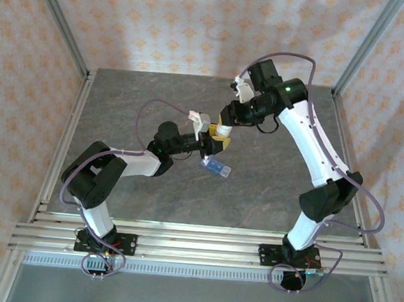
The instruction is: Sort the pills into containers
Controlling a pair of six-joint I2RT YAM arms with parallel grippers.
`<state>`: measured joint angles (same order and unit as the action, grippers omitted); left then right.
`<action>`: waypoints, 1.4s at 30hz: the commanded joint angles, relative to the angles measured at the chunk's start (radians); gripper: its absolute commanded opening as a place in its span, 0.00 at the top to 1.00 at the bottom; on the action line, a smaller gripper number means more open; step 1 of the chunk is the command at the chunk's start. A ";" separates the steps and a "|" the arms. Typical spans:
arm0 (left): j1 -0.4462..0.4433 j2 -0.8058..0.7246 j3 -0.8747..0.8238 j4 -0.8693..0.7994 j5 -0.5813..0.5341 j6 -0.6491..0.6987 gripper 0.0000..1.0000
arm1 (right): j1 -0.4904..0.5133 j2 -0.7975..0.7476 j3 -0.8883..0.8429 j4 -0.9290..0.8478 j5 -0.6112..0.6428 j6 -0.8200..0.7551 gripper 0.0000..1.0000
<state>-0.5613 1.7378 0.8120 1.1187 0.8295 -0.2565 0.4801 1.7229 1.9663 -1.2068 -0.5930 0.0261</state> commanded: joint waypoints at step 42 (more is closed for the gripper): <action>-0.004 -0.046 0.014 0.110 0.017 0.040 1.00 | 0.008 -0.039 0.095 -0.098 0.037 -0.252 0.28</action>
<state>-0.5632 1.7229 0.8101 1.1721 0.8303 -0.2268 0.4900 1.6737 2.0293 -1.2751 -0.5316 -0.1829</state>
